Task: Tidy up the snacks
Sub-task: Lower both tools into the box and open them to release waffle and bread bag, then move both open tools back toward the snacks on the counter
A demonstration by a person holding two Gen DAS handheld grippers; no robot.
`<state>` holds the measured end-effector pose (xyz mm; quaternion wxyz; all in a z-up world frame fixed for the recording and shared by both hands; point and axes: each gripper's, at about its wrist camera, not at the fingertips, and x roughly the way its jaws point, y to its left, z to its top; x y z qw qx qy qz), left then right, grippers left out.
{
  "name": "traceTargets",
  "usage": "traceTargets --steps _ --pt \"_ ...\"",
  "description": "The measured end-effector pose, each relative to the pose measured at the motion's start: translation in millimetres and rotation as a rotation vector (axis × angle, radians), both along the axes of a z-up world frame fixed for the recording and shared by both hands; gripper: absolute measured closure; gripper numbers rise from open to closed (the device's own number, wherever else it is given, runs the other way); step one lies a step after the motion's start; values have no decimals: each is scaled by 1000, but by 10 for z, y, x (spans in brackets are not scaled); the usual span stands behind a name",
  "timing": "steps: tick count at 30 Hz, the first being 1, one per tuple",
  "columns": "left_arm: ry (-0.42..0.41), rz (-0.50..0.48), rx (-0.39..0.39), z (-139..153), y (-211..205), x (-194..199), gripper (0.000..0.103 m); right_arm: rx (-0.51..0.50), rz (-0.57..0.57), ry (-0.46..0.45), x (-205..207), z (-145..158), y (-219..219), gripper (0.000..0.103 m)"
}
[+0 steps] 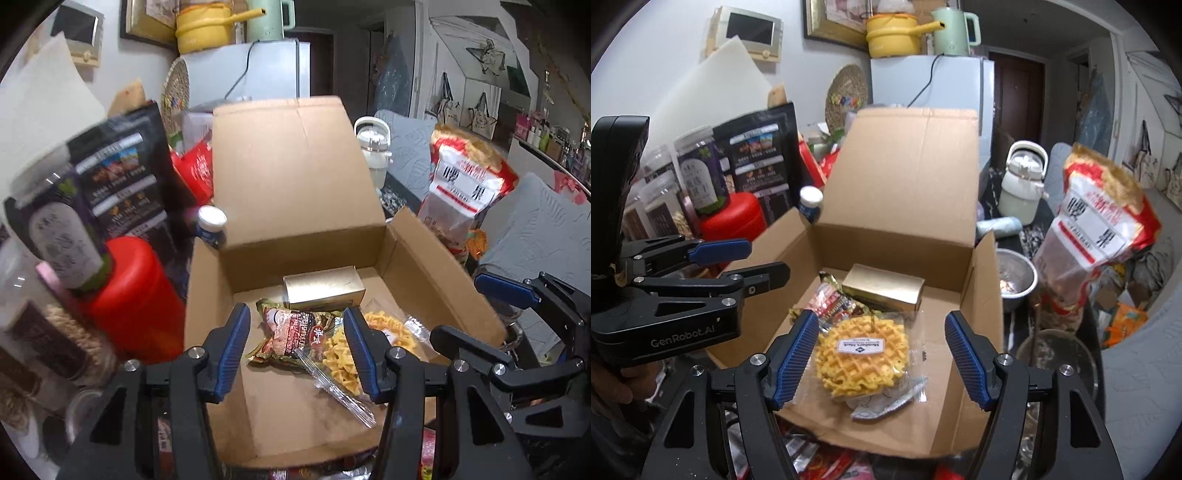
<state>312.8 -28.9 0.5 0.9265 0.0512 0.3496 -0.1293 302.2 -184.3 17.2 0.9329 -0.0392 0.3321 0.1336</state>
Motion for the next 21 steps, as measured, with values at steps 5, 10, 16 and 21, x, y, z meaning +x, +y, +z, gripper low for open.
traceTargets --steps 5,10,16,21 --pt "-43 14 6 247 24 -269 51 -8 -3 -56 -255 249 35 31" --pt "-83 20 11 444 81 -550 51 -12 -3 -117 -557 483 82 25" --pt "-124 41 15 629 182 -895 51 -12 -1 -172 -929 682 141 19" --pt "-146 53 13 728 248 -1152 51 -18 3 -209 -1217 799 192 19"
